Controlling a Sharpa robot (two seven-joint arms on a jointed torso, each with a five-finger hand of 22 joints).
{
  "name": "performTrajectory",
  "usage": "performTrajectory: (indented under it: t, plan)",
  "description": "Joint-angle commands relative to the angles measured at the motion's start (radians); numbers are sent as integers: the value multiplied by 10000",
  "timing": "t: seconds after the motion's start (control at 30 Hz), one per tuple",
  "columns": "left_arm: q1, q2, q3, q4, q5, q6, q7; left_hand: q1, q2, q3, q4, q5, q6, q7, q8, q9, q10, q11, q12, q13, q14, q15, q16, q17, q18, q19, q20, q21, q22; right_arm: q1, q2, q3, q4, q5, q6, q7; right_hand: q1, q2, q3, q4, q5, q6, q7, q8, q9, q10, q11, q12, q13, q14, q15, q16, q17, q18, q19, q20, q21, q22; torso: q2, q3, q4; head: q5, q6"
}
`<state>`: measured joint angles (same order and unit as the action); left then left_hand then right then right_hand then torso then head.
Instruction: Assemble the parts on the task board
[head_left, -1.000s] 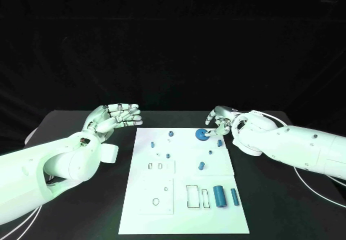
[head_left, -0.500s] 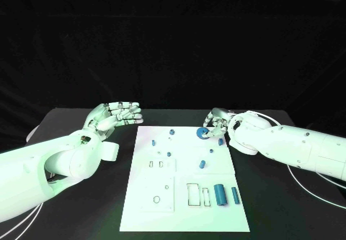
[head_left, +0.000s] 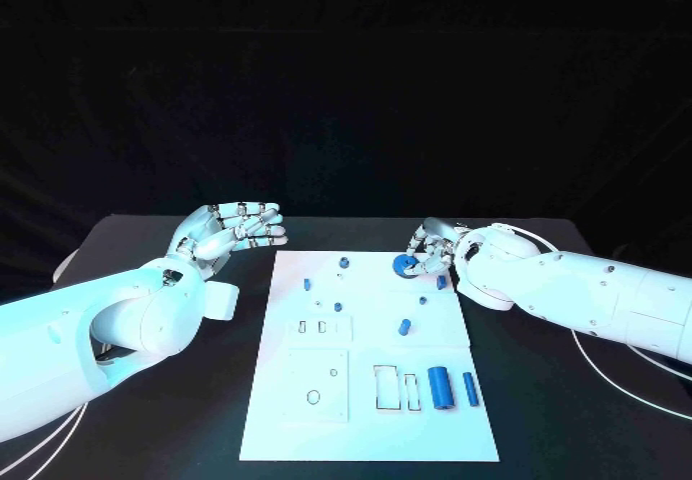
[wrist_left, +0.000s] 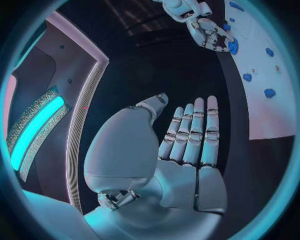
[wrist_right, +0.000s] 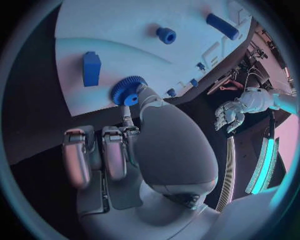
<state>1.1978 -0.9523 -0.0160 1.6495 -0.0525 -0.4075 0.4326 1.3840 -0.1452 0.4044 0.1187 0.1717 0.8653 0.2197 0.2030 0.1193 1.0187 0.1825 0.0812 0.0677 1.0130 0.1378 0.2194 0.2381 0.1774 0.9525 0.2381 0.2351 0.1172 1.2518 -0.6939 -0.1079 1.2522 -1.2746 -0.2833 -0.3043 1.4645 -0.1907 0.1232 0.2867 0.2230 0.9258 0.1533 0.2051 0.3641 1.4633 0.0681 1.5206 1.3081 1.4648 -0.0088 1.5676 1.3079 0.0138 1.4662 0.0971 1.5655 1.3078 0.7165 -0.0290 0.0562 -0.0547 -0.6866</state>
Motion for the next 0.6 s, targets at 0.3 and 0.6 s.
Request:
performTrajectory:
  t: [0.3, 0.6]
  plan:
    - [14, 25, 9, -5, 31, 185, 41, -19, -44, 69, -11, -20, 24, 163, 40, -9, 68, 0, -48, -7, -95, -1, -51, 28, 36, 22, 18, 37, 8, -124, 108, -27, -58, -429, 1, -50, 189, 126, 323, -37, 155, 185, -34, 79, -61, 664, -4, 82, 2148, 1060, 48, 32, 2629, -138, 1046, 38, 53, 2630, 0, 1, -10, 8, -13]
    - [14, 28, 9, -13, 31, 202, 34, -19, -44, 69, -11, -20, 24, 163, 40, -9, 68, 0, -48, -7, -95, -1, -51, 28, 36, 22, 18, 37, 8, -170, 12, -34, 422, -1188, -755, 20, 426, 155, 1105, -49, 513, 862, -272, 331, -55, 918, -210, 334, 2440, 1060, -123, 32, 2629, -138, 1046, -97, 53, 2630, -14, 2, -10, 15, -6]
